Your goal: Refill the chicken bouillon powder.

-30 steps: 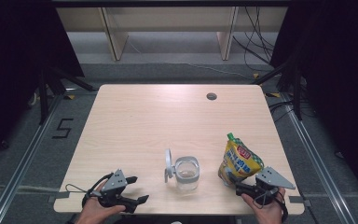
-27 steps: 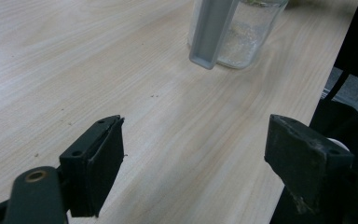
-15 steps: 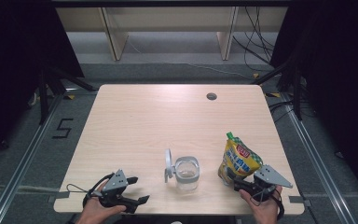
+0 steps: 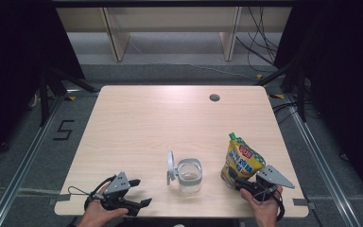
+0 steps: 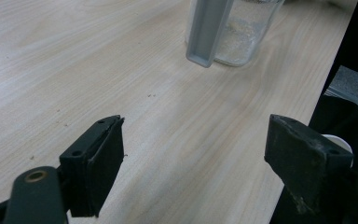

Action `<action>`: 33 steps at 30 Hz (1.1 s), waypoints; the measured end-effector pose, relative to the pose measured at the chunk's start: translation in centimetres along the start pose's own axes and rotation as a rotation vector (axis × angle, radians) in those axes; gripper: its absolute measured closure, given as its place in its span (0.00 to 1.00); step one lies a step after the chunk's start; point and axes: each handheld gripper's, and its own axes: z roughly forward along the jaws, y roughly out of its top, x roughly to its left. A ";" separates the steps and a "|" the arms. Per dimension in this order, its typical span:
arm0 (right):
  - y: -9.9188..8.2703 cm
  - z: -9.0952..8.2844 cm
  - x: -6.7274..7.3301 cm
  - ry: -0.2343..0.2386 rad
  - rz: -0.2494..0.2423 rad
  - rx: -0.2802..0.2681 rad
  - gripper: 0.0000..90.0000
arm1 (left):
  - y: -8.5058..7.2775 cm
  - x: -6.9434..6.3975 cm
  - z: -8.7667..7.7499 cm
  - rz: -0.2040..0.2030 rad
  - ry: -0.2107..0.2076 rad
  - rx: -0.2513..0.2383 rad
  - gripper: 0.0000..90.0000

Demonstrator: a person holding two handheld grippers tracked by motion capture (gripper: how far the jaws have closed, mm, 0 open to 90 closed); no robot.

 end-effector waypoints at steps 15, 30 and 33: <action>0.6 0.3 0.5 -0.012 0.081 0.015 0.41 | 0.1 -0.2 0.3 -0.012 -0.012 -0.023 0.21; 2.0 -0.4 1.3 0.032 -0.018 0.049 0.49 | 0.2 -0.2 0.0 0.002 -0.005 -0.014 0.21; 2.2 -0.9 1.6 0.030 0.000 0.060 0.49 | 0.2 -0.1 0.0 0.006 -0.004 -0.016 0.21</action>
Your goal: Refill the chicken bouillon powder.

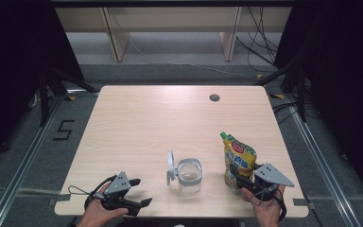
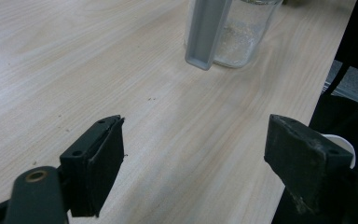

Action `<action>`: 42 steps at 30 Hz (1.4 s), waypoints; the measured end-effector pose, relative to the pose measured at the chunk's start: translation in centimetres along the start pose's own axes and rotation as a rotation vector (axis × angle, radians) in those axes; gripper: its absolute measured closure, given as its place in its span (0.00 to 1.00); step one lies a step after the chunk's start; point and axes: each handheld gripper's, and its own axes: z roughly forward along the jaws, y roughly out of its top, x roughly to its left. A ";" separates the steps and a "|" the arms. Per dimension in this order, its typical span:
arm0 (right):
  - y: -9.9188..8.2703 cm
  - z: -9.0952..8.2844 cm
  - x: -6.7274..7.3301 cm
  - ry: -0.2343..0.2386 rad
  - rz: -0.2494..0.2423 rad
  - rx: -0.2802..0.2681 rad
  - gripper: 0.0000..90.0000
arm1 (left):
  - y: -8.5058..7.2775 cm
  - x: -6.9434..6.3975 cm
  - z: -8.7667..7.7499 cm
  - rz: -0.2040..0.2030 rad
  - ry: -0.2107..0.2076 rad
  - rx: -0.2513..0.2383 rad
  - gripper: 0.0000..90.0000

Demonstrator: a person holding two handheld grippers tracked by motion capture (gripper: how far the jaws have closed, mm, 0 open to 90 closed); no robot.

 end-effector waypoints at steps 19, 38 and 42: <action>0.9 -1.7 0.5 0.006 -0.057 -0.032 0.53 | 0.0 0.1 -0.1 0.002 0.004 -0.001 0.22; 2.2 -3.0 4.5 0.057 -0.410 0.007 0.53 | 0.0 0.2 -0.2 0.005 0.009 0.008 0.22; 2.2 -2.8 5.6 0.071 -0.503 0.038 0.53 | 0.0 0.0 -0.1 -0.011 0.003 -0.007 0.22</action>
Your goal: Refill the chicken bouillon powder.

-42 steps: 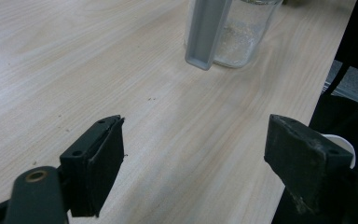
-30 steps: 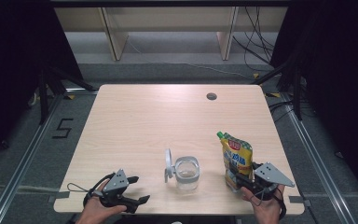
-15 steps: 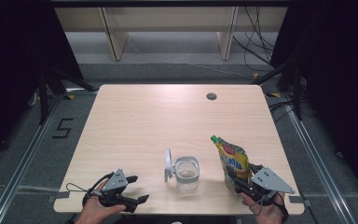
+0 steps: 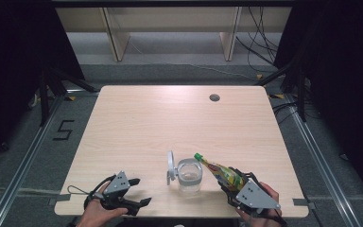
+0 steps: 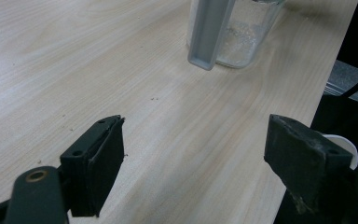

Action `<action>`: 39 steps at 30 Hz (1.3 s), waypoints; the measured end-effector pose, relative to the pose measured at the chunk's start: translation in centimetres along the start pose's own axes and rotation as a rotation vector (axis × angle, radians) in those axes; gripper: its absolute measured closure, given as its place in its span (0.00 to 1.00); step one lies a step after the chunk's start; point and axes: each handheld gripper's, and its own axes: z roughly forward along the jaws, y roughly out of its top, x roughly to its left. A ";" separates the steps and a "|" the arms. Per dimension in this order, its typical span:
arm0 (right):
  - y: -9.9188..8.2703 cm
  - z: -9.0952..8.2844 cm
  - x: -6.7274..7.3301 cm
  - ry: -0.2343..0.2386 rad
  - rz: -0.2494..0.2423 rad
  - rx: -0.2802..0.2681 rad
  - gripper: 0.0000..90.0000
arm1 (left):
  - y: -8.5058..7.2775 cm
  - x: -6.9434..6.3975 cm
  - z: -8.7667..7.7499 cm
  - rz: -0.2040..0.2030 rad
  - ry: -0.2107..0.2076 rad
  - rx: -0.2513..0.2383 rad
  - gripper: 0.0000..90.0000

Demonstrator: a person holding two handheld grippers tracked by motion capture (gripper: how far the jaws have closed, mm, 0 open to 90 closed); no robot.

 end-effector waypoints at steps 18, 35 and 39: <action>1.1 0.7 1.3 -0.001 -0.308 0.141 0.54 | 0.1 0.2 0.0 -0.001 -0.008 0.022 0.22; 3.0 1.5 0.1 0.020 -0.533 0.244 0.55 | 0.0 0.2 0.0 0.005 0.002 0.012 0.22; 3.3 1.3 0.3 -0.008 -0.581 0.275 0.55 | -0.1 0.4 0.0 0.017 0.015 0.013 0.22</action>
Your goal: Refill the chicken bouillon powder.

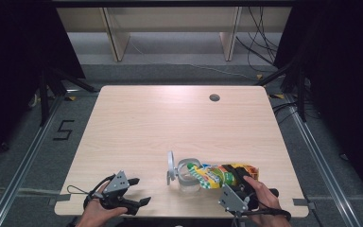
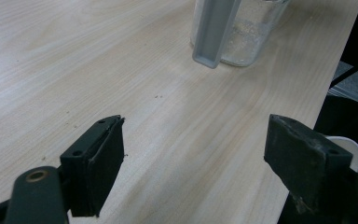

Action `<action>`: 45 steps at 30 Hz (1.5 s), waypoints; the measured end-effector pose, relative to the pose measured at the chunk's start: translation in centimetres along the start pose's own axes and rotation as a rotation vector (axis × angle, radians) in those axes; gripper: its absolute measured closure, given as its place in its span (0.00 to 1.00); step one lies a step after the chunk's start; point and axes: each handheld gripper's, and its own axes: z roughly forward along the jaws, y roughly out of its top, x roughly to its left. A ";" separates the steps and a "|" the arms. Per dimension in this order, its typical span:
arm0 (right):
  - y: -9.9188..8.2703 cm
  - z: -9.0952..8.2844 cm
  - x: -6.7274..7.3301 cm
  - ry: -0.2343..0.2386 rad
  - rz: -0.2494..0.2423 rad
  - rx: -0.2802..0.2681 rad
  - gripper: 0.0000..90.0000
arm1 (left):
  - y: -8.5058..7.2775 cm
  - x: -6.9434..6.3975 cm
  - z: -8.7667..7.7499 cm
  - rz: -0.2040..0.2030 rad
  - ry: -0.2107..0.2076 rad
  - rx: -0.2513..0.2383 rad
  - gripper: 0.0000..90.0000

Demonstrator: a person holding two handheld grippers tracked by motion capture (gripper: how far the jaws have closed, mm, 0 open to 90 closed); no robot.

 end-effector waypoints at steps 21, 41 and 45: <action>1.1 -0.5 -0.5 -0.067 -0.329 0.095 0.56 | 0.1 0.0 -0.1 0.006 -0.006 0.006 0.22; 2.0 -0.6 -0.3 -0.093 -0.517 0.154 0.57 | -0.1 0.0 -0.1 -0.020 0.003 -0.004 0.22; 2.1 -0.7 -0.3 -0.100 -0.554 0.160 0.58 | -0.1 -0.1 -0.1 -0.025 0.000 -0.006 0.22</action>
